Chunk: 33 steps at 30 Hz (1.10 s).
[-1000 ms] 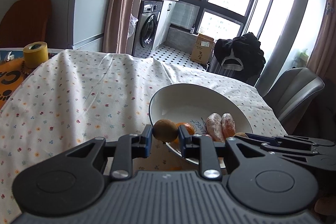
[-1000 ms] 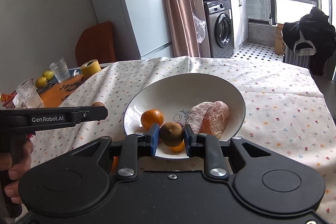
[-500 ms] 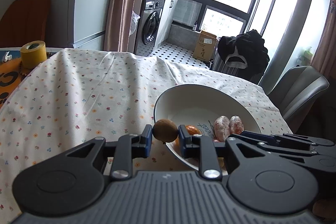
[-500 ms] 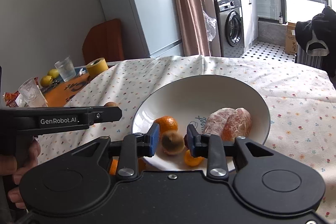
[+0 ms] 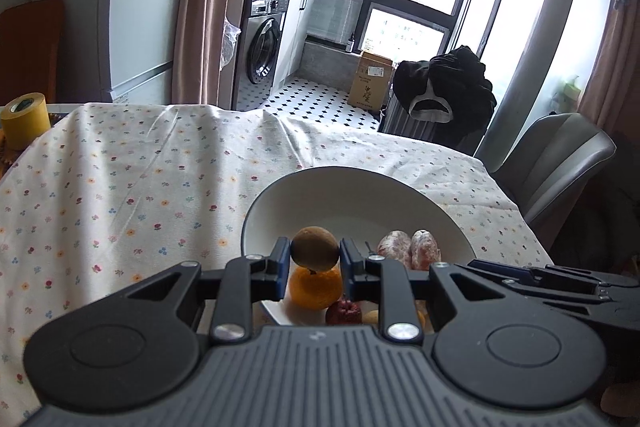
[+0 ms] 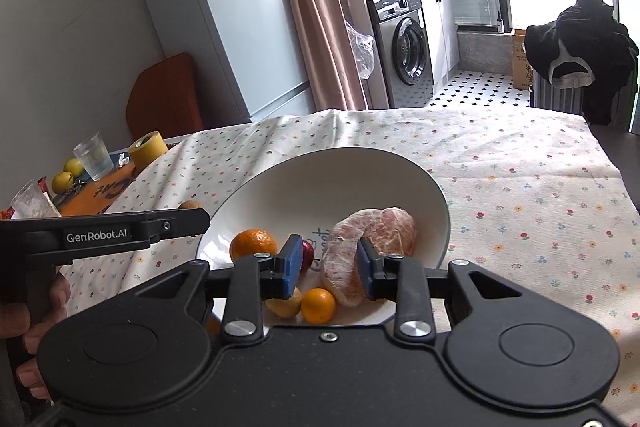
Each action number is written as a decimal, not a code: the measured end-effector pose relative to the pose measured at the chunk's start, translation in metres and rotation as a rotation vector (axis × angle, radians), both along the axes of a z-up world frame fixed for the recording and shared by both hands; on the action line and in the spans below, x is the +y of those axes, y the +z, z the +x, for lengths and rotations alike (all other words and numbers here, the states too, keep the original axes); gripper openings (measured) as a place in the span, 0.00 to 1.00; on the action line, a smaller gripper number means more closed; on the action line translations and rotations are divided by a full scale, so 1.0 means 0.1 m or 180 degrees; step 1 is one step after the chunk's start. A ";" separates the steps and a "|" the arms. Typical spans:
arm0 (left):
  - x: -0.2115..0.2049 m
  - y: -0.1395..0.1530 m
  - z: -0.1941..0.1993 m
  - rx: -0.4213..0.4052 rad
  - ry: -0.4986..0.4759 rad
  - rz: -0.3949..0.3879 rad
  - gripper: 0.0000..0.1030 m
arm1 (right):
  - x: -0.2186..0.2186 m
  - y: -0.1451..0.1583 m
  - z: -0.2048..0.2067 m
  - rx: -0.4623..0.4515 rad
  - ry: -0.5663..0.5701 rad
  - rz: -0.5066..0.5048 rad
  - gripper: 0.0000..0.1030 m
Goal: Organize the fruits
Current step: 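Open the left tool in the bowl while the right tool releases its kiwi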
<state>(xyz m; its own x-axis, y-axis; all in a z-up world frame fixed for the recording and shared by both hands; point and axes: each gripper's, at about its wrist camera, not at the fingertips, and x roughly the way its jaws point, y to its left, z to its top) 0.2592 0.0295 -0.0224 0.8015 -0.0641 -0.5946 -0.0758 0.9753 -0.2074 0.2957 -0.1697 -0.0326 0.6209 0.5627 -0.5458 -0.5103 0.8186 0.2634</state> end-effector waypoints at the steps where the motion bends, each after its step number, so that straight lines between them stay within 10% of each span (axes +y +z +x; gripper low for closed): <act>1: -0.03 0.01 0.02 -0.0006 -0.0021 -0.0001 0.24 | -0.02 -0.01 0.01 0.0003 -0.0010 0.0001 0.30; 33: 0.09 0.18 -0.52 -0.0067 0.0211 -0.0004 0.76 | -0.22 0.08 -0.21 -0.0025 -0.0071 0.0124 0.52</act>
<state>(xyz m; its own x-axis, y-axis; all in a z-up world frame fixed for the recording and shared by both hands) 0.2071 0.0390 -0.0047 0.8162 -0.0112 -0.5776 -0.1360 0.9680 -0.2109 0.2744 -0.1918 -0.0247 0.6378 0.5694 -0.5187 -0.4942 0.8190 0.2914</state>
